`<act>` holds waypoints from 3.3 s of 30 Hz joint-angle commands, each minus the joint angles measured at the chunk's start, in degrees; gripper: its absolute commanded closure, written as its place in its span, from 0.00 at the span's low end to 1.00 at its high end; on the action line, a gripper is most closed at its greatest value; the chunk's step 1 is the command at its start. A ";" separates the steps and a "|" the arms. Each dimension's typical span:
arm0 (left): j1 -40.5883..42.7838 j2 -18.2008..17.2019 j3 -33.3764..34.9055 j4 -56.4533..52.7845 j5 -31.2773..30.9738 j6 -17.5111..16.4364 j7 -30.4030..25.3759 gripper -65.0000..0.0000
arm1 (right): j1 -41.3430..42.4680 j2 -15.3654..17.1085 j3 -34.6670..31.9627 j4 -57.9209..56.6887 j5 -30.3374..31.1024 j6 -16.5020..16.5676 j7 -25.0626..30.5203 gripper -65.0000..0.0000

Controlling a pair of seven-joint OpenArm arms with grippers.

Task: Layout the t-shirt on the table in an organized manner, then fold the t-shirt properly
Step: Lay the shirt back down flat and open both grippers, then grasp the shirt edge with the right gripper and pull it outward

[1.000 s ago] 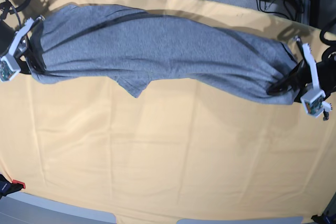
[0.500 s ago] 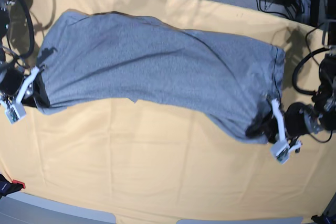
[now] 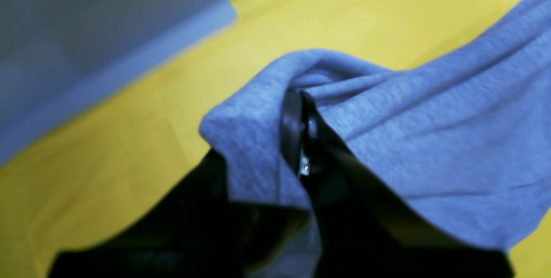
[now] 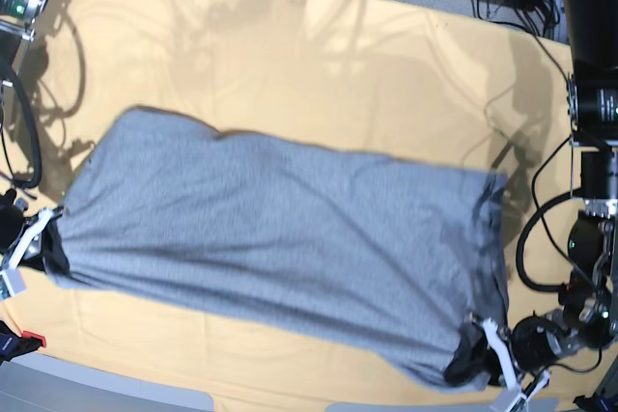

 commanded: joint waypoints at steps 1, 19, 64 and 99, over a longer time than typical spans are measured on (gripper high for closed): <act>-3.37 -0.17 -0.63 0.00 0.26 -0.08 -1.97 1.00 | 2.23 1.49 0.52 0.46 0.44 -0.07 1.66 1.00; -5.92 0.57 -0.63 -1.64 2.56 5.31 -2.36 0.26 | 3.58 2.82 0.33 0.42 -9.29 -4.74 11.30 0.27; 13.00 -8.02 -0.63 12.81 -30.58 -0.08 37.11 0.48 | -25.51 -3.78 -21.22 18.49 -25.59 -2.54 8.85 0.43; 13.03 -9.18 -0.63 12.81 -30.60 -0.08 37.11 0.48 | -5.92 0.59 -25.66 15.76 -26.86 -3.80 14.58 1.00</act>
